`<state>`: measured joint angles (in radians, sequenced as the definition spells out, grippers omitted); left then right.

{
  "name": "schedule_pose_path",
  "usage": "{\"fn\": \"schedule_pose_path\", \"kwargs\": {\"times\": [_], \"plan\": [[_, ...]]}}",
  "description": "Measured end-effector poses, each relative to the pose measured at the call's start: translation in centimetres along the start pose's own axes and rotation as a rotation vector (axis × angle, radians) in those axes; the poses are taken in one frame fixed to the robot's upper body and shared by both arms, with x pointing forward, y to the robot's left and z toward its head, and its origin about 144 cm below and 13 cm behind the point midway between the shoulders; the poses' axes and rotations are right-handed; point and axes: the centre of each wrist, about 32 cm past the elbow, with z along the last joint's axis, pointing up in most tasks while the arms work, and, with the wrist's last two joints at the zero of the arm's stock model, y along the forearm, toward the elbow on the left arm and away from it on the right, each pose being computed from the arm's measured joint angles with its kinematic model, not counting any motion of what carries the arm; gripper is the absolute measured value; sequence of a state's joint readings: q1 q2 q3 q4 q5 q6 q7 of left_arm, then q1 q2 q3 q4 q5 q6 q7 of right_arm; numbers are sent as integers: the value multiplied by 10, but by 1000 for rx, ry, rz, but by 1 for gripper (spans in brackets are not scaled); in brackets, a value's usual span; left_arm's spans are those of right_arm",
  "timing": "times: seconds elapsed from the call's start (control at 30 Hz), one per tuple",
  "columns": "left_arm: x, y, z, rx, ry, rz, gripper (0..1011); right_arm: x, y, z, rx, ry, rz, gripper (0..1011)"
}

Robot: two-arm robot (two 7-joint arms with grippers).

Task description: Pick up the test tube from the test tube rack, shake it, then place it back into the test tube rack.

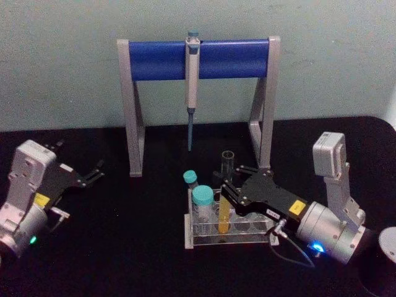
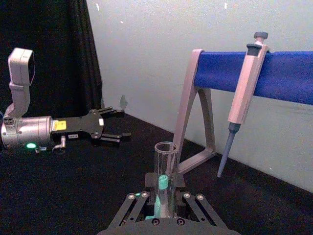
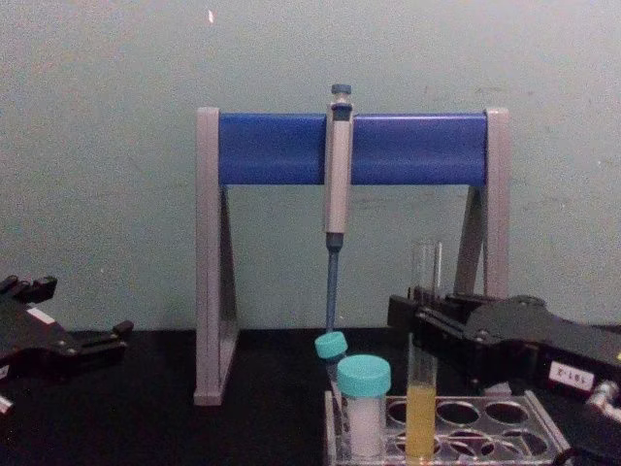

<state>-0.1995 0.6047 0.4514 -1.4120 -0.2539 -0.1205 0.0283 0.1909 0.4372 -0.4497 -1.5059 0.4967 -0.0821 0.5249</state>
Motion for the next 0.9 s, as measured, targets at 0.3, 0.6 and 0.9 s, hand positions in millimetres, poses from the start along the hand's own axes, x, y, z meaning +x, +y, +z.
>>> {"fn": "schedule_pose_path", "kwargs": {"times": [0.3, 0.6, 0.9], "plan": [[0, 0, 0, 0, 0, 0, 1001, -1, 0, -7, -7, 4, -5, 224], [0, 0, 0, 0, 0, 0, 1001, -2, 0, -12, -7, 9, -5, 224], [0, 0, 0, 0, 0, 0, 1001, -3, 0, -15, -9, 11, -6, 224]]}}
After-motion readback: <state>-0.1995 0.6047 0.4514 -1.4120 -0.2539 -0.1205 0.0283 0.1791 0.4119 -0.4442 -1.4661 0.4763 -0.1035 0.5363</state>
